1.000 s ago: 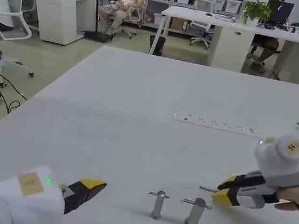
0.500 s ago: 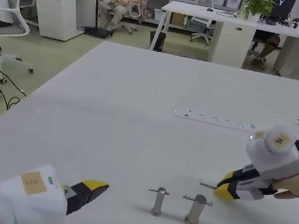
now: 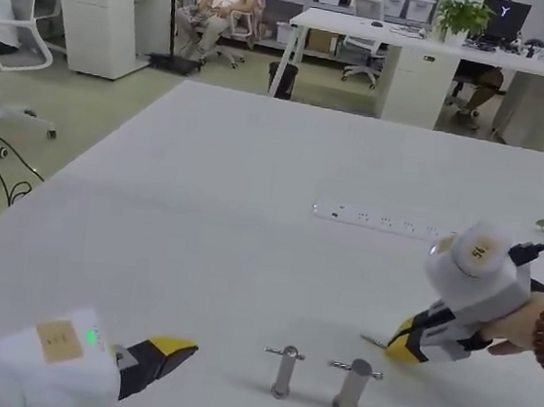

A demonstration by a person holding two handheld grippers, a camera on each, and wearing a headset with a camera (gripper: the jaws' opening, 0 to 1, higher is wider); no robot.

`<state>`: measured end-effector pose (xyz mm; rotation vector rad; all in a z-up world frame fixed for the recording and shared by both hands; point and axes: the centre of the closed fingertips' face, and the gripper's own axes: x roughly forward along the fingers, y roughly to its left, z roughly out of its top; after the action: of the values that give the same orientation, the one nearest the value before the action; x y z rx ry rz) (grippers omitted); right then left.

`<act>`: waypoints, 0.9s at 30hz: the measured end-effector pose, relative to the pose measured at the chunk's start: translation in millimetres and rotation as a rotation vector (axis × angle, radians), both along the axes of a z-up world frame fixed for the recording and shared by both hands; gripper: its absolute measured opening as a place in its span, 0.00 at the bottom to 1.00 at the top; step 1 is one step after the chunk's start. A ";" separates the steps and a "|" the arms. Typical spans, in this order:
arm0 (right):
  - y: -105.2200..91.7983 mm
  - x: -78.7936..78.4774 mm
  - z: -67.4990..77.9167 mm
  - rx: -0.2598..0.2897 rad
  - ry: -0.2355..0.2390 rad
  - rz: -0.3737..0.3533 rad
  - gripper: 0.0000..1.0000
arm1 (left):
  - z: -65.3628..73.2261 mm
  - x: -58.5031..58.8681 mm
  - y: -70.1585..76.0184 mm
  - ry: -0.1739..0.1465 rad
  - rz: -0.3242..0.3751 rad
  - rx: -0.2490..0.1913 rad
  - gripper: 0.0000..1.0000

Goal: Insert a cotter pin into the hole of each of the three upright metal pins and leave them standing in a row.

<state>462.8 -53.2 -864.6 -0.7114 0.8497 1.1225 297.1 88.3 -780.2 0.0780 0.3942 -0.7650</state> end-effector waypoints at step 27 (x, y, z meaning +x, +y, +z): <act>0.5 -33.1 58.1 0.054 -0.170 0.058 0.02 | 11.1 2.3 -13.4 0.029 -0.037 -0.041 0.62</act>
<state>429.7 -52.7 -806.5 -0.7792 0.6557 1.1155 299.4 74.9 -769.1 0.0359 0.4056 -0.8110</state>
